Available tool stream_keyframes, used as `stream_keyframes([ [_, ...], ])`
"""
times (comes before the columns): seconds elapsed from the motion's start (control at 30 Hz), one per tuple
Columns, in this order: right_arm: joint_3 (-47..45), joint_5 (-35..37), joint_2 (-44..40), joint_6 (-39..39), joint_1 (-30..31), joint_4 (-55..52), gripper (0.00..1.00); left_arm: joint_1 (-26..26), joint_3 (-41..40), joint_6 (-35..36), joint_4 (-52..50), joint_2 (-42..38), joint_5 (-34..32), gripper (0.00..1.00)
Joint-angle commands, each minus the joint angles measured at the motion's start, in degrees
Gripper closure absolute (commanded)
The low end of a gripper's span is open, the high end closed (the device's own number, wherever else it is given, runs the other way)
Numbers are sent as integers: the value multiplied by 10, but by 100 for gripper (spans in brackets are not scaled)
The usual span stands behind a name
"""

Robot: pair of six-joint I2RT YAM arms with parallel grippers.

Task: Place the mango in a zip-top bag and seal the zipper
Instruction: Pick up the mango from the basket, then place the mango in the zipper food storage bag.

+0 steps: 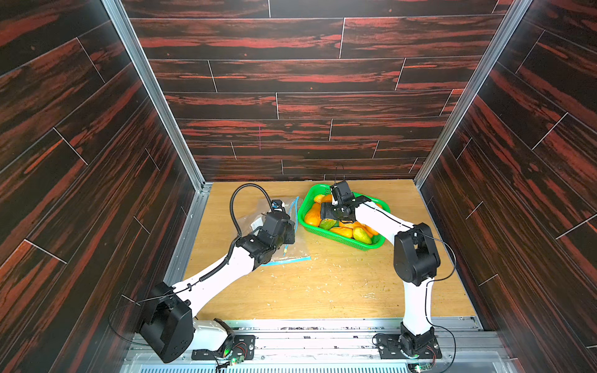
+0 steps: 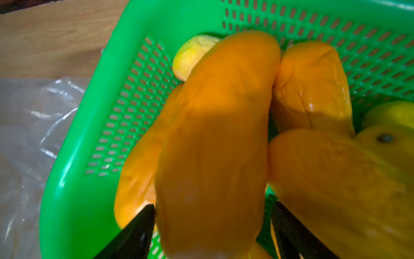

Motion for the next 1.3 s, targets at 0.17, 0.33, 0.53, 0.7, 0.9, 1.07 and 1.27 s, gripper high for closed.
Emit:
stream_keyframes([
  [0.17,52,16,48,18,-7,-20,15,7,-5,-5,3,-18,2,100],
  [0.33,31,8,23,12,-6,4,44,9,-6,-5,3,-18,2,100],
  [0.53,-70,-59,-82,-18,-5,54,74,16,-5,-5,6,-21,9,100],
  [0.7,-200,-151,-212,-43,18,101,80,20,-15,2,23,-19,13,100],
  [0.9,-319,-391,-316,-21,47,189,84,23,-1,19,25,-2,51,100],
  [1.07,-309,-485,-295,-16,76,205,85,25,0,29,30,-8,97,100],
  [1.27,-264,-482,-240,-3,79,174,86,25,-19,34,32,-34,108,100],
])
